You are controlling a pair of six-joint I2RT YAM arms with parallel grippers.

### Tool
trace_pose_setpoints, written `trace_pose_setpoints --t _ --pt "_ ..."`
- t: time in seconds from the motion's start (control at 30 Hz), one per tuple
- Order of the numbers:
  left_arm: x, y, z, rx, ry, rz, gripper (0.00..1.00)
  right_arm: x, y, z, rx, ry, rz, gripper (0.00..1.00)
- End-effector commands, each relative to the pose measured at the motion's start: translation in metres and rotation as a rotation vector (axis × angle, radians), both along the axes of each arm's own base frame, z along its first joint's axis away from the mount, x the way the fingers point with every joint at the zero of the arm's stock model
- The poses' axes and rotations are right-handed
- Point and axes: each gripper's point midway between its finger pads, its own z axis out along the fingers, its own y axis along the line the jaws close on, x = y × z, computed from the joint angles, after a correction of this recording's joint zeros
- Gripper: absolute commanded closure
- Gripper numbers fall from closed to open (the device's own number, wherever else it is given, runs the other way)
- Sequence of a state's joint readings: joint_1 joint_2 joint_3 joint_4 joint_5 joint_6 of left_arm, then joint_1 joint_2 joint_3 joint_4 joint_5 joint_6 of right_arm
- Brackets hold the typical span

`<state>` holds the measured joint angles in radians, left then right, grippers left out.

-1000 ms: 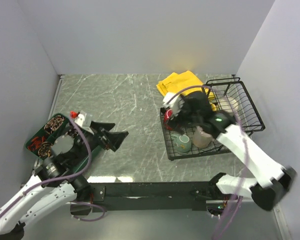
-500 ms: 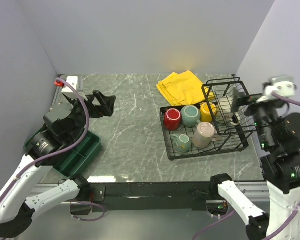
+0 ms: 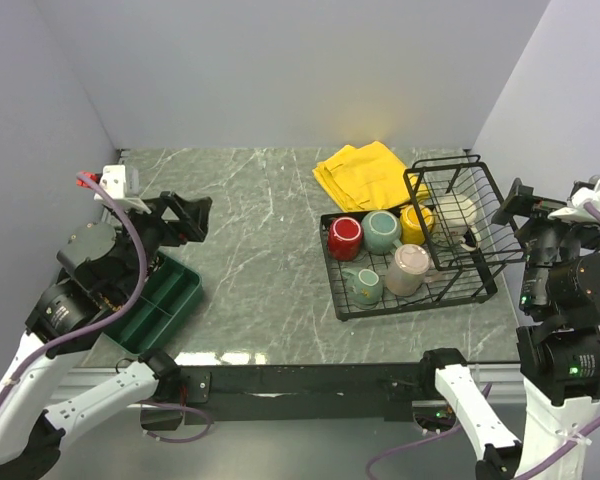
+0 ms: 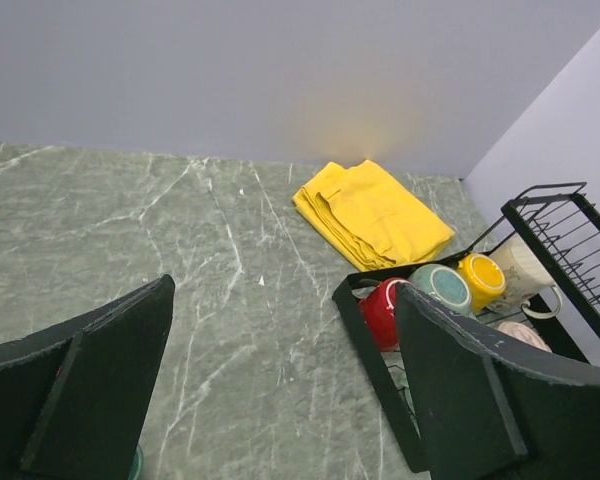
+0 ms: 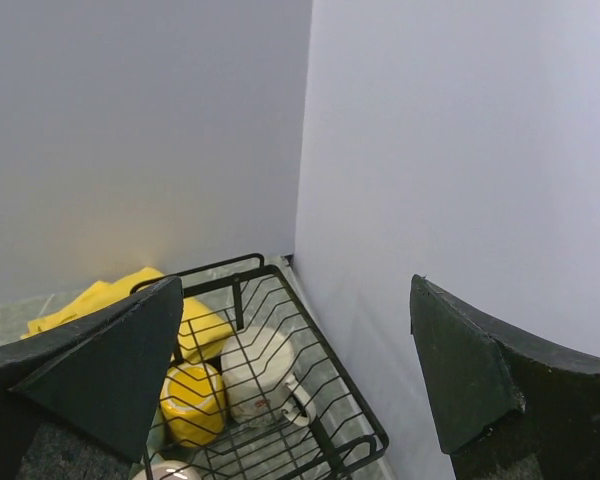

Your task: Load the cups into the dish rack

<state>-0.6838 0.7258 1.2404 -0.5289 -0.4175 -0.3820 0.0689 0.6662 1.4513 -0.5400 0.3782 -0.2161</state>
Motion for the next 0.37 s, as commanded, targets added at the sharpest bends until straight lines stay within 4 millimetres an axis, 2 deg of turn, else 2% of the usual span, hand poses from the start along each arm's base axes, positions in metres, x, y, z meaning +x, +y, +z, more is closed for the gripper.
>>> trace_pose_setpoints --t 0.0,0.33 --pt "-0.0034 0.0068 0.0089 -0.011 -0.021 0.016 0.04 -0.0046 -0.0046 0.0120 0.030 -0.054 -0.025 0.00" --pt "-0.0044 0.0076 0.0059 -0.012 -0.019 0.016 0.04 0.0019 -0.0068 0.0066 0.041 -0.051 -0.037 0.00"
